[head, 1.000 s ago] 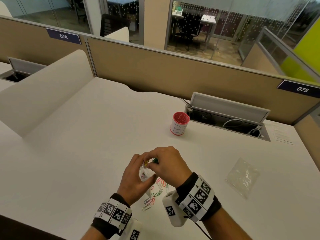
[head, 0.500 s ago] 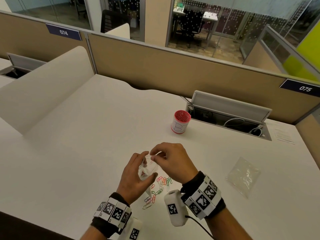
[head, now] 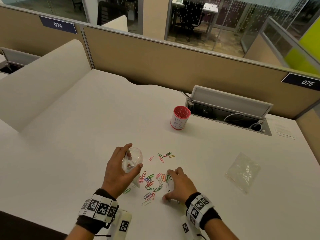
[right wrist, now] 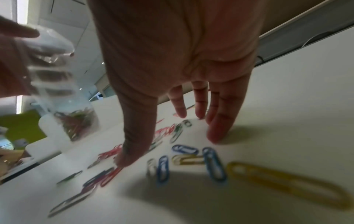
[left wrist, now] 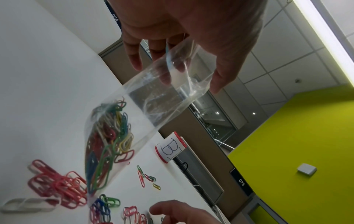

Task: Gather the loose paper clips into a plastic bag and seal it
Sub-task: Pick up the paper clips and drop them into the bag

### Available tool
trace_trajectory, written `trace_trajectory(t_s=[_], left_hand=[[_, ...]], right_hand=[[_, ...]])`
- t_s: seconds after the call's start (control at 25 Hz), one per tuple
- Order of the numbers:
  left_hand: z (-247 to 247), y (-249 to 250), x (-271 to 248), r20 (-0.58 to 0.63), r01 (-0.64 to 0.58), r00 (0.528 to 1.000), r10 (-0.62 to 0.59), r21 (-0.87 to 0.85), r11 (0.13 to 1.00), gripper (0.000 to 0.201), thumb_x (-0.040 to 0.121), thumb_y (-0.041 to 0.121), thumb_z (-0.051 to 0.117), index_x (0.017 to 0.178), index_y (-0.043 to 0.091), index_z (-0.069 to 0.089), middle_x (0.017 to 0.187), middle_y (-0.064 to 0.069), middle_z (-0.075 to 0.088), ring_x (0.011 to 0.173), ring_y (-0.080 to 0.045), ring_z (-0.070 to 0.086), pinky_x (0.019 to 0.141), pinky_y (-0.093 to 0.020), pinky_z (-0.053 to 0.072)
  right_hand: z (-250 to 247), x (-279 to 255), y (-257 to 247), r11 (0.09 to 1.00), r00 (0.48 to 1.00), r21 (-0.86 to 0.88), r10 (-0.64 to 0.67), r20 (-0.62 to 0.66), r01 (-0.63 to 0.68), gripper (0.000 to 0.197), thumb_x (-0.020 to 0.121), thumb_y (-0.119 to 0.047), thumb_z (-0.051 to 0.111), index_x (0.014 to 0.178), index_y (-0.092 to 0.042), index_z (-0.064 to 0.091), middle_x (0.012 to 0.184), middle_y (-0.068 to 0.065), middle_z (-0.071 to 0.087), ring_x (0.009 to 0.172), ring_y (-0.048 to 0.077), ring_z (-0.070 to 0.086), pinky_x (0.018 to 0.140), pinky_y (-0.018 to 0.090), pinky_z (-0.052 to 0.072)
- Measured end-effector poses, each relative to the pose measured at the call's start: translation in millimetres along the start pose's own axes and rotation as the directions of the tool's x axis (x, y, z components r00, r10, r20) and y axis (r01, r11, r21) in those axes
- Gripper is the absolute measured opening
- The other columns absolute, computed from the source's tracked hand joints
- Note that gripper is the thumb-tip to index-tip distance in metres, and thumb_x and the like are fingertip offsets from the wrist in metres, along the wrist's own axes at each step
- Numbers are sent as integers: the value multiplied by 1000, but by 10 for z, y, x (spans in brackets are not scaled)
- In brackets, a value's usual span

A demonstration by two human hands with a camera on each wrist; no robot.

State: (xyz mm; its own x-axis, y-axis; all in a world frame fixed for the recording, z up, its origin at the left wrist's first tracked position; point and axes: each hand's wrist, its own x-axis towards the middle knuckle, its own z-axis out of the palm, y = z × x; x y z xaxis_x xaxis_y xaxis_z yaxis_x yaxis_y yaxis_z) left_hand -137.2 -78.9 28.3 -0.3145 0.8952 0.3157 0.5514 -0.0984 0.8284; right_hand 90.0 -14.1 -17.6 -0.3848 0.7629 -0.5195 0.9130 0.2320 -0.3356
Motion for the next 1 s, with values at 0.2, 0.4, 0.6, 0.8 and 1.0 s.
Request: trace_trajectory(t_s=[0.2, 0.4, 0.6, 0.8, 1.0], left_hand=[[-39, -9, 12, -14, -8, 1000, 8, 16, 1000, 68, 69, 48, 61, 128, 17, 50, 94, 9, 51, 93, -4, 53, 80, -9, 39], [-38, -17, -13, -17, -4, 1000, 4, 17, 1000, 68, 68, 48, 61, 128, 18, 50, 93, 7, 52, 94, -6, 53, 79, -5, 40], [-23, -37, -50, -14, -1, 1000, 1, 17, 1000, 67, 69, 48, 62, 128, 18, 50, 93, 4, 52, 93, -11, 53, 80, -6, 40], [-5, -4, -41, -5, -10, 1000, 10, 25, 1000, 67, 69, 49, 61, 127, 18, 50, 93, 6, 51, 92, -6, 53, 79, -11, 41], [50, 49, -50, 28, -31, 999, 31, 11, 999, 68, 69, 48, 61, 128, 17, 49, 93, 6, 51, 92, -8, 53, 80, -11, 42]], right_hand=[[112, 199, -343, 992, 993, -48, -117, -3, 117, 106, 59, -46, 85, 144, -27, 24, 129, 5, 34, 115, 25, 45, 97, 38, 46], [184, 304, -571, 959, 972, -157, -232, 41, 236, 78, 71, -41, 78, 136, -30, 36, 126, 8, 37, 111, 28, 45, 92, 41, 47], [287, 280, -560, 922, 931, -156, -363, -38, 354, 23, 89, -17, 59, 111, -9, 59, 110, 14, 50, 93, 34, 57, 78, 36, 45], [244, 302, -404, 941, 946, -175, -309, -98, 289, 22, 93, -8, 51, 108, -9, 66, 108, 11, 57, 95, 34, 59, 82, 35, 49], [-99, 164, -289, 978, 947, 34, -192, -258, 207, 18, 90, -16, 57, 100, -17, 73, 105, 1, 67, 98, 20, 60, 88, 28, 45]])
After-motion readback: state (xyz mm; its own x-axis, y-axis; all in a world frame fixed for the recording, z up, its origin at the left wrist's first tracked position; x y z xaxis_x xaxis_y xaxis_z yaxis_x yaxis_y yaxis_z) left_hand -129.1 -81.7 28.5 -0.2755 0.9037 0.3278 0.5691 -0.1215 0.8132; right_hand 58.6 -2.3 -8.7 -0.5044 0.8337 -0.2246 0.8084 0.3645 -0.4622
